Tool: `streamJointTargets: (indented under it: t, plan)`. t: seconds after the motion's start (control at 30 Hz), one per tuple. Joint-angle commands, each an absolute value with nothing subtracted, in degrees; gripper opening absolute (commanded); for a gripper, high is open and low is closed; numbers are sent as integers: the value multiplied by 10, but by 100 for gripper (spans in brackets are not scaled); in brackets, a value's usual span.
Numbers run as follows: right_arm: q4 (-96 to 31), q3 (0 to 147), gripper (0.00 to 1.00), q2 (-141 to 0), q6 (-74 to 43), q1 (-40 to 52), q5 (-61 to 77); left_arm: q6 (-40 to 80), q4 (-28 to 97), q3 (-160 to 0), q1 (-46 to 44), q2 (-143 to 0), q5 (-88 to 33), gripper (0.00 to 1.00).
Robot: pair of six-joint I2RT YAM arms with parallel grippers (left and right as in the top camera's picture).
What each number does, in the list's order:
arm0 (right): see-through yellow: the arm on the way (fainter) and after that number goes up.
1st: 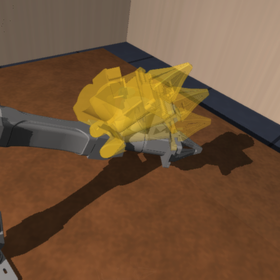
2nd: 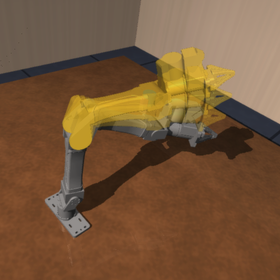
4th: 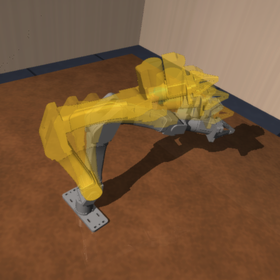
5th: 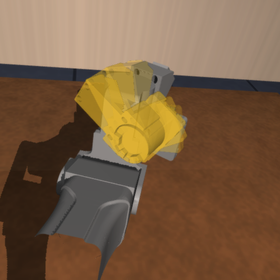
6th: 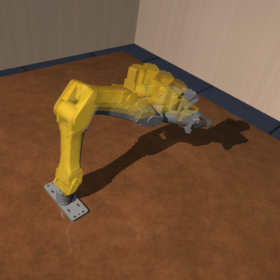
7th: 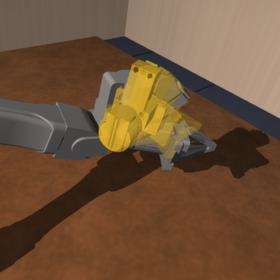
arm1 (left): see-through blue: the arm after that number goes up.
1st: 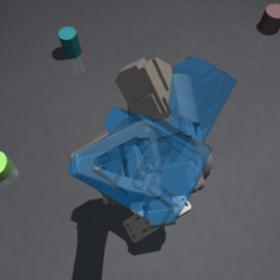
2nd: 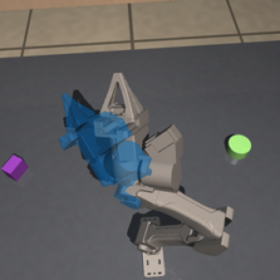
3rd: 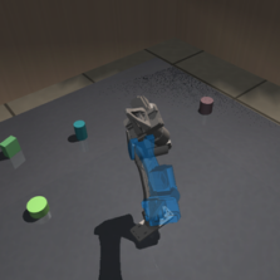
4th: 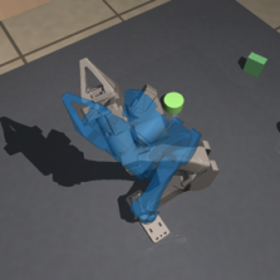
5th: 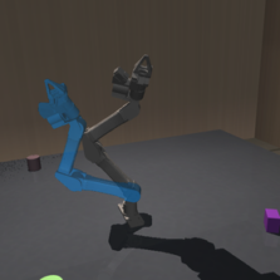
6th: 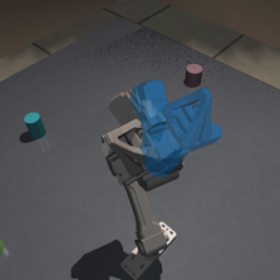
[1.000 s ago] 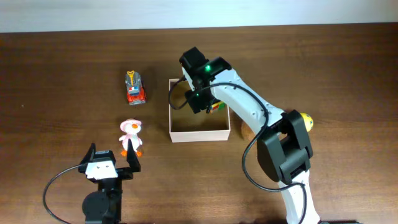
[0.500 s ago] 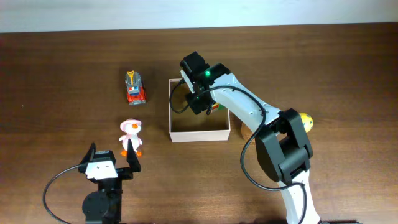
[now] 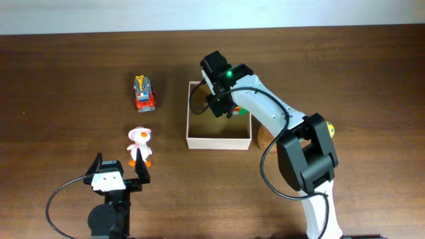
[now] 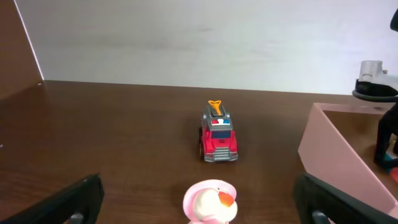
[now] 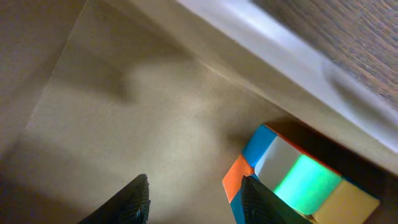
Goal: Pack container
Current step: 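Lower the cube into the box's back corner and open the right gripper, then move the right gripper back over the brown plush capybara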
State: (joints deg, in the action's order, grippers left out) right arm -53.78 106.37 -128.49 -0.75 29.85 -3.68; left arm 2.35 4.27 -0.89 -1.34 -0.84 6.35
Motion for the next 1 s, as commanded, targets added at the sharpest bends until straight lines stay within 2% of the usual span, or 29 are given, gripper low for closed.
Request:
streamJointTargets:
  t: [0.0,0.03,0.07,0.33,0.47,0.6,0.73,0.83,0.97]
  plan:
    - [-543,1063,51,-1280,-2,300,-47,12,41,-5,-11,-4,58,99]
    - [-545,1067,57,-1280,-2,302,-42,12,41,-5,-11,-4,58,99]
    - [-547,1071,58,-1280,-2,305,-36,12,41,-5,-11,-4,58,99]
    - [-622,1190,59,-1275,-5,318,-15,12,41,-5,-11,-4,58,99]
    - [-699,1289,59,-1275,-65,312,-43,12,41,-5,-11,-4,58,99]
    - [-797,1379,66,-1275,-140,284,-55,12,41,-5,-11,-4,58,99]
    - [-869,1433,87,-1273,-149,248,-70,12,41,-5,-11,-4,58,99]
    - [-905,1446,98,-1265,-147,227,-114,12,41,-5,-11,-4,58,99]
    - [-933,1447,99,-1250,-138,202,-123,12,41,-5,-11,-4,58,99]
